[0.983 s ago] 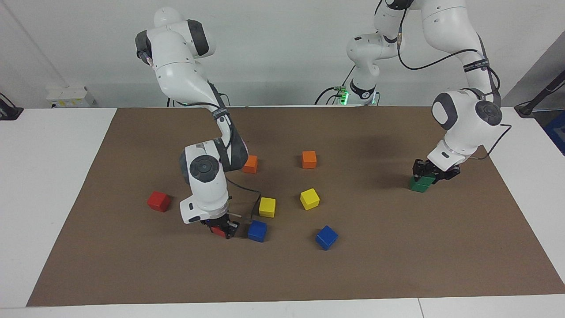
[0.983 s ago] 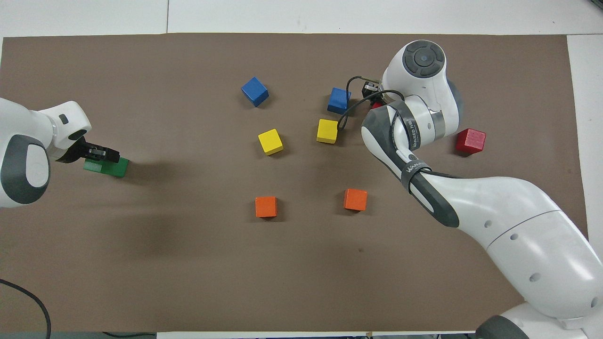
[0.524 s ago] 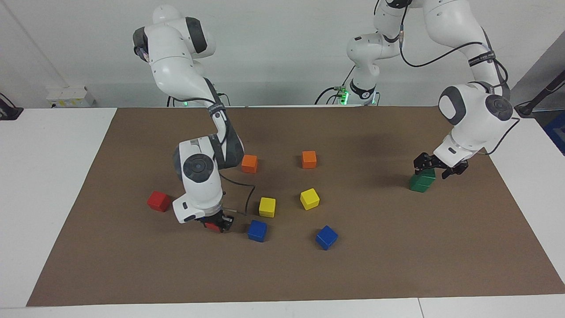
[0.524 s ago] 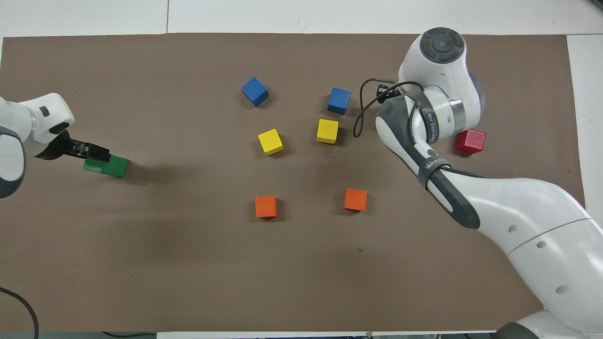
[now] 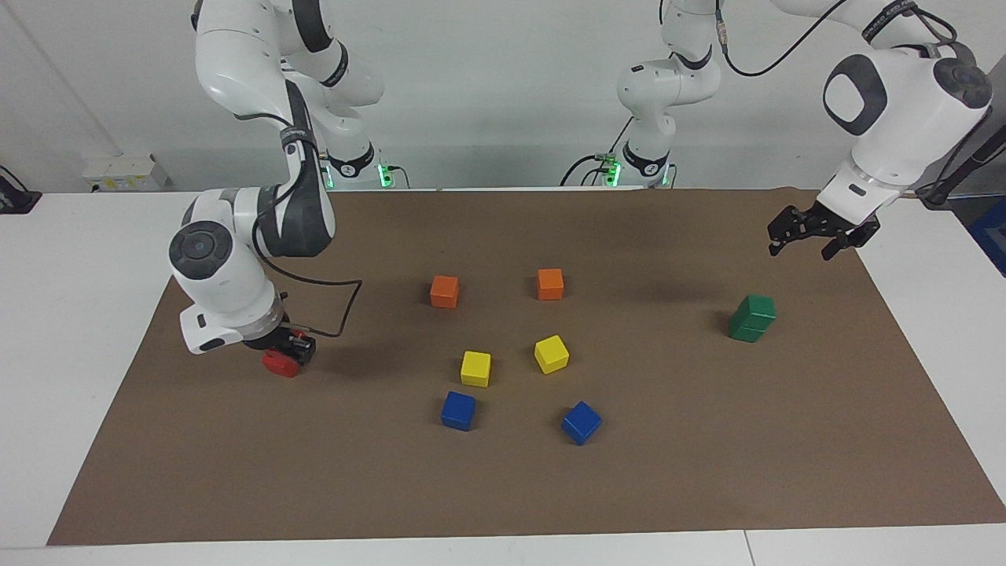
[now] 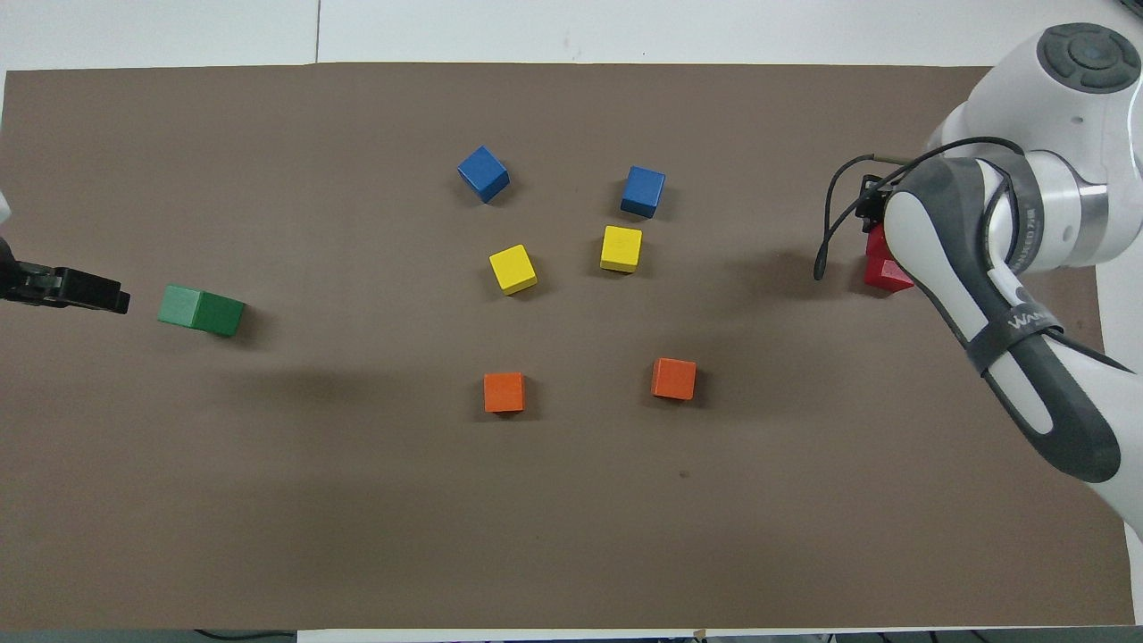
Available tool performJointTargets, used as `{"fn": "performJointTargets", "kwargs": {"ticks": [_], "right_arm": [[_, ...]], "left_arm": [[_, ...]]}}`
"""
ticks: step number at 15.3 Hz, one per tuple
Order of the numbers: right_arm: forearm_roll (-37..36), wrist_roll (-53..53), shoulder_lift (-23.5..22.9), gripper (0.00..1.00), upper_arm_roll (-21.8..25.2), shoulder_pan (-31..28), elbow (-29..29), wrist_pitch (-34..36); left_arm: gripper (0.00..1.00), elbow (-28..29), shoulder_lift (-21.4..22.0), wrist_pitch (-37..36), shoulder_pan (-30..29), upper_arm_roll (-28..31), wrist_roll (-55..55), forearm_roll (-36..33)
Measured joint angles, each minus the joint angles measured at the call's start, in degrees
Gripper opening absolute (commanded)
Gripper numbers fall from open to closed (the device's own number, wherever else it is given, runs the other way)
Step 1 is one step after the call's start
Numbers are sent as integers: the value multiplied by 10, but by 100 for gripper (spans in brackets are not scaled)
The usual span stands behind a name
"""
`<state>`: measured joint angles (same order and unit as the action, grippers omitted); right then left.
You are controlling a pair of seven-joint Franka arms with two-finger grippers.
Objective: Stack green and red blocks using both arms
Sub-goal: 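Lower the red block onto the other red block with the right gripper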
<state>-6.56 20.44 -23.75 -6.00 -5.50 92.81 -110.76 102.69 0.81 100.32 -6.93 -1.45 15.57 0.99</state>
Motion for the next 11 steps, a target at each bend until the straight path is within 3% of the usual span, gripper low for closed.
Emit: {"fn": "performJointTargets", "kwargs": {"ticks": [5,11], "right_arm": [[4,-29,18,0,0,-39,68,-60],[7,-18,25,0,-3,-37,87,-97]], "left_arm": [[100,1,10,-7,1,-2,-35,1],[100,3,3,-20,46,33,-74,1]]}}
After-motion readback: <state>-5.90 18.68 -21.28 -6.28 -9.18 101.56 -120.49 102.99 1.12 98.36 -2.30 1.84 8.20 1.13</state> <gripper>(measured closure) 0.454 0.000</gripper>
